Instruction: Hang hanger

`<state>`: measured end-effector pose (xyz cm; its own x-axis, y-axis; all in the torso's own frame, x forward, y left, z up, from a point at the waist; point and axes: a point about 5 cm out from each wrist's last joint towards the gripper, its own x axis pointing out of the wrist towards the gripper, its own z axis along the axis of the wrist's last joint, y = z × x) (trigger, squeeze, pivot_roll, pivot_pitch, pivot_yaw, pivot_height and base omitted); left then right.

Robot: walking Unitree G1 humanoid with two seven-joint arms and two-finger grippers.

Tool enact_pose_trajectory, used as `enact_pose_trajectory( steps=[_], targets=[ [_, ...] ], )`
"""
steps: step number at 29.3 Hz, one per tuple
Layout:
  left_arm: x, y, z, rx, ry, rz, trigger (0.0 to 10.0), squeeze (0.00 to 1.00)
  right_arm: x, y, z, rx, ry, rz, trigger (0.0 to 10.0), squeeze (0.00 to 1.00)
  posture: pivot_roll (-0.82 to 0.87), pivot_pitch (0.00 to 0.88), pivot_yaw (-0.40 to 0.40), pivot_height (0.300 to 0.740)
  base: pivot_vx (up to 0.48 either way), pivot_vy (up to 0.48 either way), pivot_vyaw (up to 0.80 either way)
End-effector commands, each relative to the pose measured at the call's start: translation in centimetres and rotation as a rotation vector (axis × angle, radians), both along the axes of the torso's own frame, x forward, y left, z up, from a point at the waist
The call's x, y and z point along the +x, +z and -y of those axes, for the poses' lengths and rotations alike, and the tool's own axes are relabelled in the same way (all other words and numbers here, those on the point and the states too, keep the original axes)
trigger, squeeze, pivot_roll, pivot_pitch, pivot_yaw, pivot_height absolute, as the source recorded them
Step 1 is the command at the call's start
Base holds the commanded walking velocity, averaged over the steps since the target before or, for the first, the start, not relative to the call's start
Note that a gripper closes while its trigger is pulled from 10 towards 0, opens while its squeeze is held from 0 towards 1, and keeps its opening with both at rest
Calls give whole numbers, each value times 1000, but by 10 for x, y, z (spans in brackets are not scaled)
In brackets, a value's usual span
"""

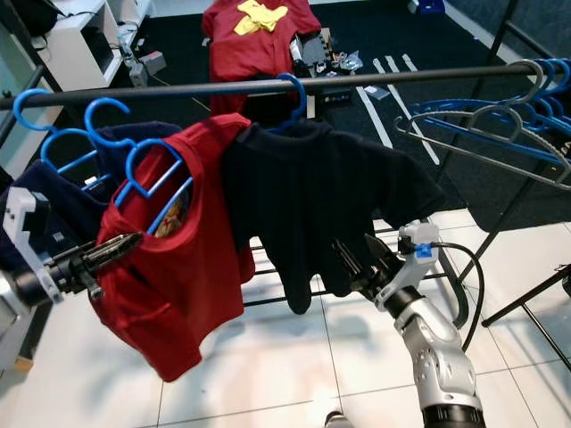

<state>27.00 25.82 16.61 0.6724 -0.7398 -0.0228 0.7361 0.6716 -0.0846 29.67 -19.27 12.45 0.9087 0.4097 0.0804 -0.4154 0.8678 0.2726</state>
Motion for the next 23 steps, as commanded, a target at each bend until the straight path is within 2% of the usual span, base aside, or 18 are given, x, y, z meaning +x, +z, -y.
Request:
enact_pose_trajectory(
  steps=[1, 3, 4, 7, 10, 11, 13, 16, 19, 20, 21, 23],
  targets=[
    [-7, -4, 7, 45, -89, -28, 10000, 0, -2, -2, 0, 3, 13, -13, 10000, 0, -41, 191, 51, 740, 0, 0, 0],
    [-17, -17, 8, 125, -176, -97, 10000, 0, -4, 0, -1, -9, 39, -2, 10000, 0, -44, 189, 52, 740, 0, 0, 0],
    [-17, -17, 8, 125, -176, -97, 10000, 0, -4, 0, -1, -9, 39, -2, 10000, 0, -44, 189, 52, 740, 0, 0, 0],
    [-26, -22, -14, 223, -163, -158, 10000, 0, -4, -1, 0, -10, 42, -5, 10000, 0, -36, 187, 48, 740, 0, 0, 0],
    [-27, -18, -21, 223, -136, -156, 10000, 0, -4, -2, 0, -10, 41, -8, 10000, 0, -31, 184, 46, 740, 0, 0, 0],
    [-26, -13, -29, 224, -97, -148, 10000, 0, -3, -2, 0, -10, 41, -12, 10000, 0, -27, 182, 43, 740, 0, 0, 0],
    [-26, -13, -29, 224, -97, -148, 10000, 0, -3, -2, 0, -10, 41, -12, 10000, 0, -27, 182, 43, 740, 0, 0, 0],
    [-26, -9, -41, 219, -28, -144, 10000, 0, -2, -4, 0, -12, 43, -19, 10000, 0, -21, 179, 41, 740, 0, 0, 0],
    [-26, -9, -41, 219, -28, -144, 10000, 0, -2, -4, 0, -12, 43, -19, 10000, 0, -21, 179, 41, 740, 0, 0, 0],
    [-23, -15, -40, 215, 11, -158, 10000, 0, -1, -4, -1, -13, 43, -23, 10000, 0, -21, 177, 41, 740, 0, 0, 0],
    [-19, -27, -30, 205, 36, -187, 10000, 0, -1, -5, -1, -14, 43, -26, 10000, 0, -26, 174, 42, 740, 0, 0, 0],
    [-19, -27, -30, 205, 36, -187, 10000, 0, -1, -5, -1, -14, 43, -26, 10000, 0, -26, 174, 42, 740, 0, 0, 0]
  ],
)
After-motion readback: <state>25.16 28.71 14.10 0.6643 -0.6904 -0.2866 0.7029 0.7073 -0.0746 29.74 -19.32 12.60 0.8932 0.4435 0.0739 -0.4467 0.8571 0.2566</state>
